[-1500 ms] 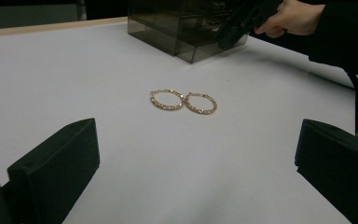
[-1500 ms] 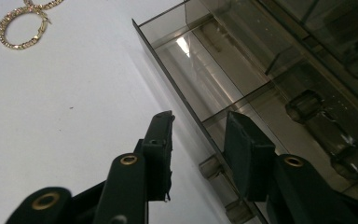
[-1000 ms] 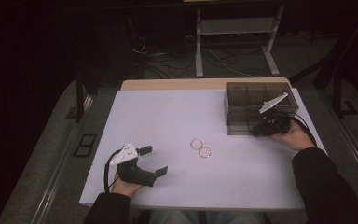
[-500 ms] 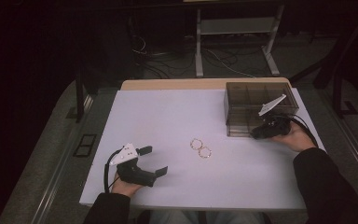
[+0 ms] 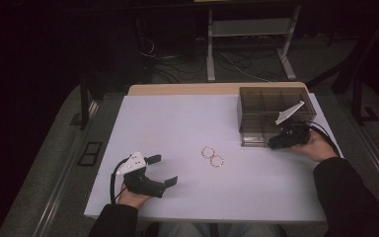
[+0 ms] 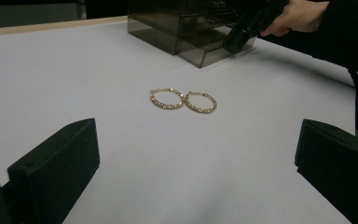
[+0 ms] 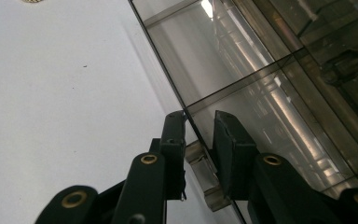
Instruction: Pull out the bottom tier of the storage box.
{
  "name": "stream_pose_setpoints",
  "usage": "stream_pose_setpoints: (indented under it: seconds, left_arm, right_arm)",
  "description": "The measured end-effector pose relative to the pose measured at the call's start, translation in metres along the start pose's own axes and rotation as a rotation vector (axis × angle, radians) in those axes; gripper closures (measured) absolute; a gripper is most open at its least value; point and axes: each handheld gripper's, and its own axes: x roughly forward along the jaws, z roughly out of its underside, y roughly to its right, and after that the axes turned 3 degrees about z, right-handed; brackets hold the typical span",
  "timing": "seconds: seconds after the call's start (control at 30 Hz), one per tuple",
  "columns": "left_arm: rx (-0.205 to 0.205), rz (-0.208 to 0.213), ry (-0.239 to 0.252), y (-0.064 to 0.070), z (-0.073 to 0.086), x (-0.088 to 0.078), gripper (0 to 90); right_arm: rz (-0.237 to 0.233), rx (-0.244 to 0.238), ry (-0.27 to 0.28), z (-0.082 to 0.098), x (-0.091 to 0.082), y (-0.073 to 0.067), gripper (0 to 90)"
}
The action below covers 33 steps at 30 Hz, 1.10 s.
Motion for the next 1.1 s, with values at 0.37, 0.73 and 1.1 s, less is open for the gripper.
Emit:
stream_pose_setpoints:
  seconds: [0.37,0.73,1.1]
  left_arm:
    - [-0.001,0.0,0.0,0.0,0.0001,-0.0002,0.0]
    - [-0.003,-0.002,0.003,0.0003,0.0002,-0.0006,0.0]
    - [-0.001,-0.004,0.002,0.0005,0.0002,-0.0013,0.0]
  right_arm:
    - [-0.017,-0.018,-0.018,0.0007,-0.0011,-0.0009,73.2]
    - [-0.02,-0.009,-0.014,0.0042,-0.0023,-0.0066,73.3]
    - [-0.034,-0.003,-0.01,0.0071,-0.0031,-0.0097,73.5]
